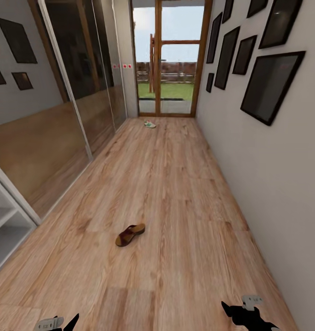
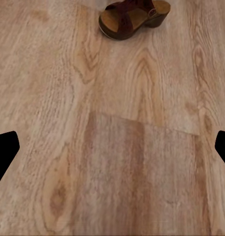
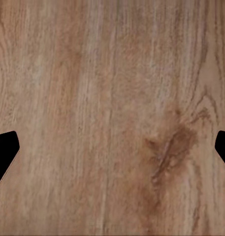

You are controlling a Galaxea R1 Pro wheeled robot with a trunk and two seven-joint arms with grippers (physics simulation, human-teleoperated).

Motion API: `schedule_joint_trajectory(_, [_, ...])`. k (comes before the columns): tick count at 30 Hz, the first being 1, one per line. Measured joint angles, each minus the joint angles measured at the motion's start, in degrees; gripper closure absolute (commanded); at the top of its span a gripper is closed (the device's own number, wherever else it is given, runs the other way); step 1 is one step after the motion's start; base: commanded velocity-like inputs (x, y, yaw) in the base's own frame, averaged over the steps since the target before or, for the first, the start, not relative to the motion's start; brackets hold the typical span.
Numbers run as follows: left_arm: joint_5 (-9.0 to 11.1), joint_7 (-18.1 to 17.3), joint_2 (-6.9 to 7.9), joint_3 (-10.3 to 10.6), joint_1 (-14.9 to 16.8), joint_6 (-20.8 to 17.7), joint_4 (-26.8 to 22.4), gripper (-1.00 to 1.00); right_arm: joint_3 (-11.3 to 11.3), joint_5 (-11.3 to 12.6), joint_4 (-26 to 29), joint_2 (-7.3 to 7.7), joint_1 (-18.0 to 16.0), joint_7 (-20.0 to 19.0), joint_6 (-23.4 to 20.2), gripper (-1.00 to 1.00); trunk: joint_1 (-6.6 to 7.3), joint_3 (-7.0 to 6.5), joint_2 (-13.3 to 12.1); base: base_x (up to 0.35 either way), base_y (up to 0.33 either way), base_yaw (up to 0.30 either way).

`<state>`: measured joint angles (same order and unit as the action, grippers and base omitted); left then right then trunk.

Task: Pick up the two gym shoes and the two sandals from the corridor floor and place them onto the hallstand (shoe rack) in the corridor, making sure they are on the rack and not on the floor. Arrange them so the two gym shoes are next to each other and the two sandals are next to each other.

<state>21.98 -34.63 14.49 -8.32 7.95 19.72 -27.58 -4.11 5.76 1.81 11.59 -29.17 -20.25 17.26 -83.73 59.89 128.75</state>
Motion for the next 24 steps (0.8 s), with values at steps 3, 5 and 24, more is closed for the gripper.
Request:
schedule_joint_trajectory(3, [0.0, 0.0, 0.01, 0.0, 0.0, 0.0, 0.0, -1.0, 0.0, 0.0, 0.0, 0.0, 0.0, 0.0, 0.0, -1.0, 0.0, 0.0, 0.0, 0.242, -0.172, 0.277])
schedule_joint_trajectory(5, [0.0, 0.0, 0.01, 0.0, 0.0, 0.0, 0.0, -1.0, 0.0, 0.0, 0.0, 0.0, 0.0, 0.0, 0.0, -1.0, 0.0, 0.0, 0.0, 0.24, -0.174, 0.277])
schedule_joint_trajectory(24, [0.0, 0.0, 0.02, 0.0, 0.0, 0.0, 0.0, -1.0, 0.0, 0.0, 0.0, 0.0, 0.0, 0.0, 0.0, -1.0, 0.0, 0.0, 0.0, 0.239, -0.175, 0.277])
